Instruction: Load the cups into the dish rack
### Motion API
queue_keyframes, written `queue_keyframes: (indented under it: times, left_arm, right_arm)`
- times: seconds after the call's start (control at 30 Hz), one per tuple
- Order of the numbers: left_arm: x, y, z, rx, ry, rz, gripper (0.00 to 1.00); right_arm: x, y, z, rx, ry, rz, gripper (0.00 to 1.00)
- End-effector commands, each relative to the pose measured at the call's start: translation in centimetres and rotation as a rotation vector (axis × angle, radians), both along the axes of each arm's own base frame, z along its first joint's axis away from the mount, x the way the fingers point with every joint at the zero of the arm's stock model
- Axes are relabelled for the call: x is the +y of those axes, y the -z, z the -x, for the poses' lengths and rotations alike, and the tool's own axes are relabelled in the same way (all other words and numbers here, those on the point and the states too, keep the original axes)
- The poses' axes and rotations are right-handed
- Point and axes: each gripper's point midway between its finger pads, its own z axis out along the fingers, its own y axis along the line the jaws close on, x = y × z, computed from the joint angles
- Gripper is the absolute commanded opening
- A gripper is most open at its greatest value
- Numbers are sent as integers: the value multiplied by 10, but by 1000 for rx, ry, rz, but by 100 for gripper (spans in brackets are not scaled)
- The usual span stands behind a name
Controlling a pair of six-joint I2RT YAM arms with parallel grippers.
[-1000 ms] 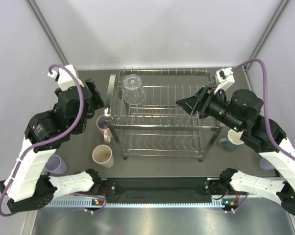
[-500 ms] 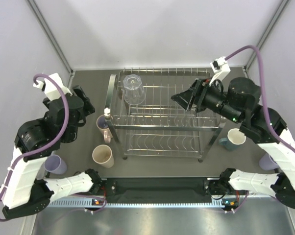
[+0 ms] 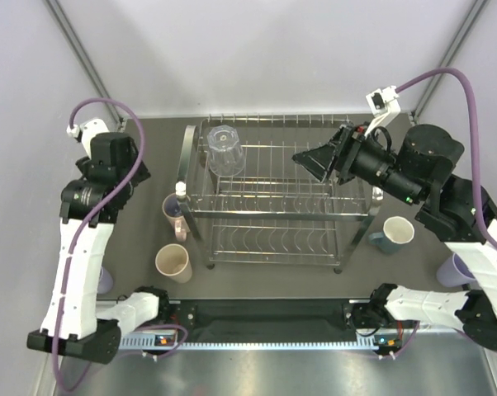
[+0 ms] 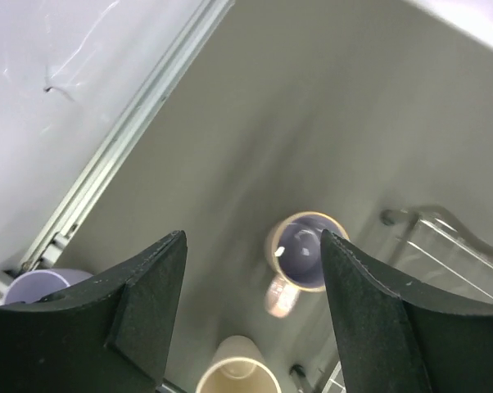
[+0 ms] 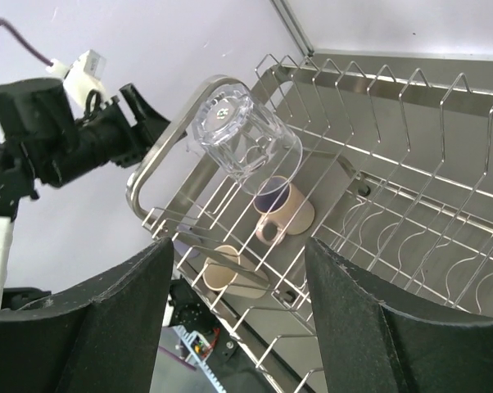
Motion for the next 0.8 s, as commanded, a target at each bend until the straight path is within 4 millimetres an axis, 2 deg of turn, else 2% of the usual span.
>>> queue_keyframes:
  times: [0.0,0.07,0.1,0.17,0.2,0.27,0.3,0.33,0.37,0.53,0.57,0.6,0.63,0.77]
  left_arm:
    - [-12,-6,-29,-54,137,62,72]
    - [-17,4,-37,-33,145,109,74]
    - [-14,9,-41,-30,132,134,74]
    - [-21,26,-48,-17,149,203,74]
    - [-18,41,-50,11,131,227,74]
    - [-17,53,-54,26,127,246,74]
    - [-17,70,-53,61,121,256,74]
    - [-10,77,-53,70,99,266,74]
    - [-12,83,-54,75,111,290,74]
    - [-15,123,-45,149,109,332,72]
    - [-17,144,-37,207,106,343,72]
    - [-18,144,-37,208,111,347,72]
    - [-20,154,-34,225,117,357,72]
    - [-24,170,-33,231,120,384,68]
  right_arm:
    - [-4,-3,9,-20,-19,-4,65]
    - [-5,-4,10,-23,-21,-5,65]
    - [-5,-5,11,-24,-23,-6,65]
    - [-5,-4,12,-24,-29,-2,65]
    - [-5,-2,12,-21,-29,6,65]
    - [-2,4,18,-7,-68,25,66]
    - [-1,7,20,-3,-79,34,66]
    - [0,9,23,3,-99,42,66]
    - [1,13,25,9,-112,55,67]
    - [4,35,33,46,-171,115,69]
    - [6,40,36,52,-188,127,69]
    - [6,42,35,55,-188,130,69]
    - [6,41,36,52,-192,126,69]
    - [4,41,37,49,-193,129,70]
